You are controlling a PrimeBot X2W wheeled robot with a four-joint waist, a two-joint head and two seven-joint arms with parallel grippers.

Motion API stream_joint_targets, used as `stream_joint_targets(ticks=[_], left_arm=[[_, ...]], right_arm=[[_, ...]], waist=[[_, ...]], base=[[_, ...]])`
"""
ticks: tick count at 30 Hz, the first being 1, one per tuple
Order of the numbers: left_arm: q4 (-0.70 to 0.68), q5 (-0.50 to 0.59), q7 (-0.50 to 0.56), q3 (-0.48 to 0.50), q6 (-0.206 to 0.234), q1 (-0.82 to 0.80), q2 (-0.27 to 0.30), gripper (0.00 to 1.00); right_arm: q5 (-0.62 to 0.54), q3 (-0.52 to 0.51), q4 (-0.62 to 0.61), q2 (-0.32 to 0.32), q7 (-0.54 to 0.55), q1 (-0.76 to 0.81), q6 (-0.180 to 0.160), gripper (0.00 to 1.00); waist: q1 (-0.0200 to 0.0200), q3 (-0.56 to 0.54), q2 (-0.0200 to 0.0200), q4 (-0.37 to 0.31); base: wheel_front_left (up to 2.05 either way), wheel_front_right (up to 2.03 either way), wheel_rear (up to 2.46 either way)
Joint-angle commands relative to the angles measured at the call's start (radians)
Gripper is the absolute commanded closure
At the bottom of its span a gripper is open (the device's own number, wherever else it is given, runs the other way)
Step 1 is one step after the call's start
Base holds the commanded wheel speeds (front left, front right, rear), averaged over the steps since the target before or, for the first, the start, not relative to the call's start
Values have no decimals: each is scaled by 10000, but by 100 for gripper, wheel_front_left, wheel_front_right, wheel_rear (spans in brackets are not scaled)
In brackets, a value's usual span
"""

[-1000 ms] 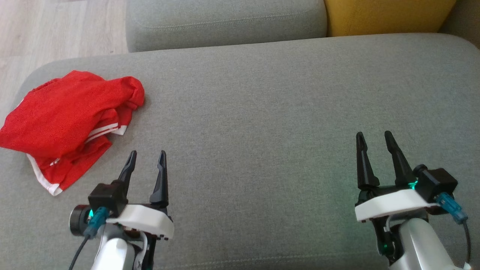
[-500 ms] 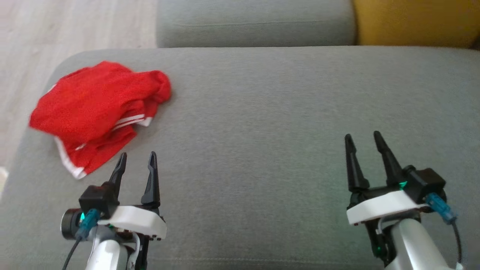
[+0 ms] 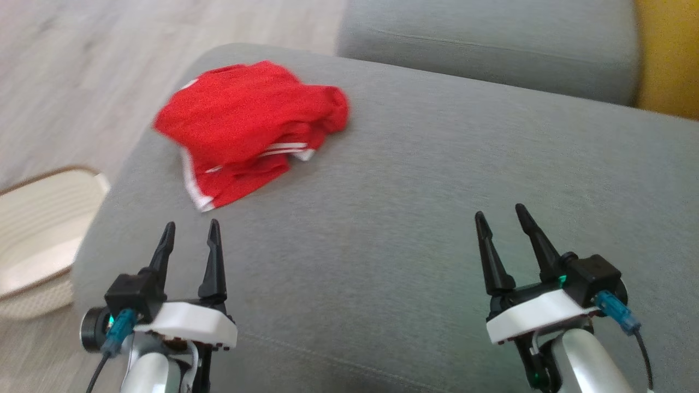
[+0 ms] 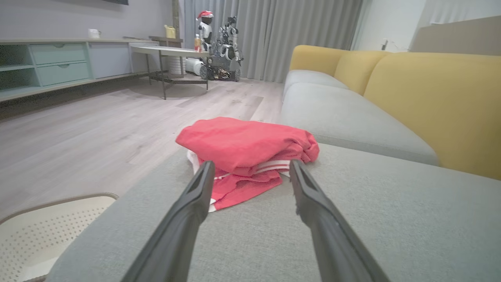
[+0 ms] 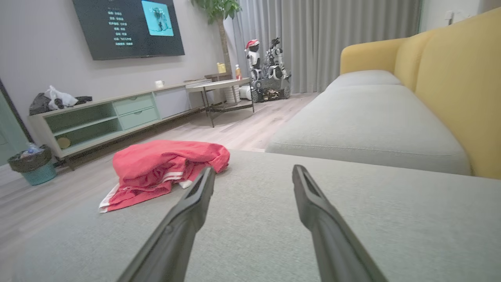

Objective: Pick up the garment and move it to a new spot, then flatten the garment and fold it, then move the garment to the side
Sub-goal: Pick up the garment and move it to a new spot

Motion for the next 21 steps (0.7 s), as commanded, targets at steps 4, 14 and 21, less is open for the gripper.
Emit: stream_joint_targets(ticks=[4, 14, 21], left_arm=[[-492, -2, -120, 316, 121, -168, 31, 0], [-537, -70, -120, 419, 127, 21, 30, 0], [-577, -43, -120, 540, 126, -28, 30, 0]], right_arm=[[-12, 396, -290, -52, -109, -259, -7, 0], [132, 572, -213, -52, -109, -289, -7, 0], [240, 629, -165, -52, -109, -263, -7, 0]], waist=[[0, 16, 0, 1159], [0, -46, 0, 1772], [0, -85, 0, 1692]], base=[[0, 0, 0], [0, 0, 0], [0, 0, 0]])
